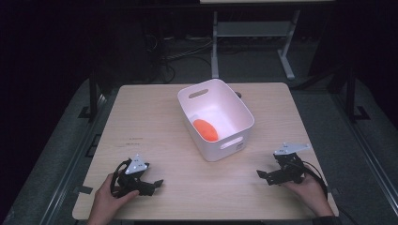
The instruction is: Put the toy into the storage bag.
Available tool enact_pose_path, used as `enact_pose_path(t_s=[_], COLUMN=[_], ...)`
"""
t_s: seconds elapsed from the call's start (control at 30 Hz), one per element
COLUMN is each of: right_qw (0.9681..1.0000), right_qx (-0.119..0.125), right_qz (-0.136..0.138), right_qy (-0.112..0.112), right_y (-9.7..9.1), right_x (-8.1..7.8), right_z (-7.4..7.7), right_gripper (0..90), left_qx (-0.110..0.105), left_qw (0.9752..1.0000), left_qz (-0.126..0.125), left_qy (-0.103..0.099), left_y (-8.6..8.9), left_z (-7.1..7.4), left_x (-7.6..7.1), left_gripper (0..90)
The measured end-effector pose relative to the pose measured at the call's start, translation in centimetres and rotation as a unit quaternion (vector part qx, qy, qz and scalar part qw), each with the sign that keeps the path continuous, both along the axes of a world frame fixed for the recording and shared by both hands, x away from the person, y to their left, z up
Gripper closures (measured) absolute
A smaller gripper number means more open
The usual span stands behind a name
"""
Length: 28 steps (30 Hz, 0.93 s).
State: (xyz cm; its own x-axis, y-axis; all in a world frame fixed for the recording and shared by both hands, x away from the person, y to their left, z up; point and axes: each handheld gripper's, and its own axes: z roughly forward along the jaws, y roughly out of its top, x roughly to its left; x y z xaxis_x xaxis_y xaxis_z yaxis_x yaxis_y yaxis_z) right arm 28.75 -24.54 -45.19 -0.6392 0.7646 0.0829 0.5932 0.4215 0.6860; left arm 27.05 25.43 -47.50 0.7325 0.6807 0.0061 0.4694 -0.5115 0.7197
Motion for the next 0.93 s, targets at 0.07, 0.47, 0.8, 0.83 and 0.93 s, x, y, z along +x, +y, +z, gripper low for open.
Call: enact_pose_path(t_s=[0.07,0.47,0.8,0.83,0.93], right_qw=[1.0,0.9997,0.9996,0.9996,0.9996], right_qx=[0.0,-0.023,-0.015,-0.015,-0.015], right_qz=[-0.002,-0.001,0.002,0.001,0.001], right_qy=[-0.003,-0.008,-0.025,-0.025,-0.025], right_y=[-0.1,0.0,-0.2,-0.2,-0.2], right_x=[-0.2,-1.0,-1.2,-1.2,-1.2], right_z=[-0.5,-2.7,-3.1,-3.1,-3.1], right_gripper=[2.6,1.6,1.1,1.1,1.0], left_qx=[0.0,0.0,0.0,0.0,0.0], left_qw=[1.0,1.0,1.0,1.0,1.0], left_qz=[0.0,0.0,0.0,0.0,0.0], left_qy=[0.0,0.0,0.0,0.0,0.0], left_y=[0.0,0.0,0.0,0.0,0.0], left_z=[0.0,0.0,0.0,0.0,0.0], left_x=[0.0,0.0,0.0,0.0,0.0], left_gripper=[12.8,12.8,12.8,12.7,12.8])
